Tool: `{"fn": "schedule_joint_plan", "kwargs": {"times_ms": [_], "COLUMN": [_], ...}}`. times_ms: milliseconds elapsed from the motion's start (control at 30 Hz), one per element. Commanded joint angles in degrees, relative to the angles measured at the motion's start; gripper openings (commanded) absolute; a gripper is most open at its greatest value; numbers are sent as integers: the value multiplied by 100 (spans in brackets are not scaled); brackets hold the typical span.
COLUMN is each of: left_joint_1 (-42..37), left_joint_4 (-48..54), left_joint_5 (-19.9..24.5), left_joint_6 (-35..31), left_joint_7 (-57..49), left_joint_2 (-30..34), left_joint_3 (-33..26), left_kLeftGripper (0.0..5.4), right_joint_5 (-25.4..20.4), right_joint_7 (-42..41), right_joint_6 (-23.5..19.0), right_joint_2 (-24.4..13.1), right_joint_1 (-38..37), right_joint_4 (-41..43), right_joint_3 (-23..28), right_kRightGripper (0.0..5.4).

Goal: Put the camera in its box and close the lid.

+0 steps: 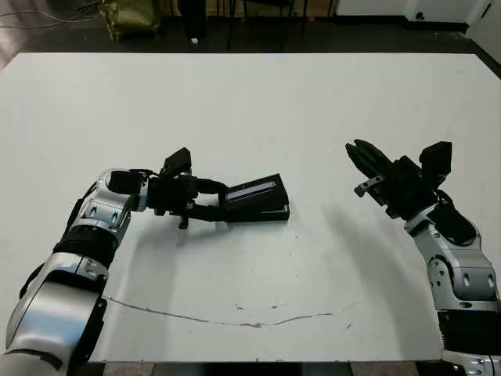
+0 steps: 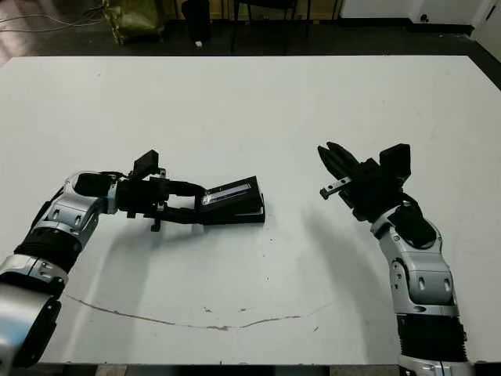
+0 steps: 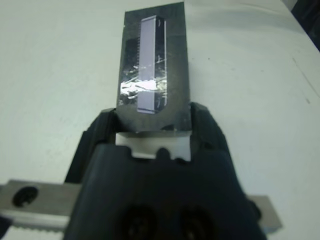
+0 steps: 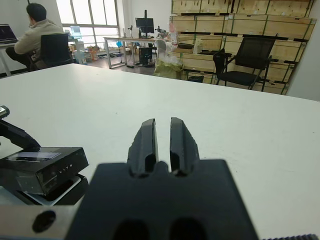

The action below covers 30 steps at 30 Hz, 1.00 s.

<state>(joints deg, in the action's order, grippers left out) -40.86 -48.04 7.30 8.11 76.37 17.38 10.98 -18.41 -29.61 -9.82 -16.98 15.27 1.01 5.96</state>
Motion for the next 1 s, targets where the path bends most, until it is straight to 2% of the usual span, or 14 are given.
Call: {"fn": "schedule_joint_plan", "kwargs": {"times_ms": [33,267,400,667,1000], "left_joint_1": [-37,-135,-196,-267,-469], "left_joint_4": [-271,-380,-277,275,684], "left_joint_5": [-182,-246,-315,-411,-759], "left_joint_6": [124,325,157,-127,-77], "left_joint_7": [-194,-224,-159,-24,-103], "left_joint_2": [-129,-182,-132,-69,-24], "left_joint_3": [42,43,91,197,427], "left_kLeftGripper": [190,190,190,190,190], "right_joint_5": [-9,4,-56,8,-54], "right_joint_7": [-44,5,-1,-44,-5], "right_joint_6": [-65,-107,-184,-34,-100], "right_joint_2": [-63,-59,-50,-65,-16], "right_joint_1": [-53,-51,-30,-42,-67], "right_joint_4": [-73,-31,-36,-110,-84], "right_joint_3": [3,-1,20,0,21], "right_kRightGripper": [0,0,0,0,0]}}
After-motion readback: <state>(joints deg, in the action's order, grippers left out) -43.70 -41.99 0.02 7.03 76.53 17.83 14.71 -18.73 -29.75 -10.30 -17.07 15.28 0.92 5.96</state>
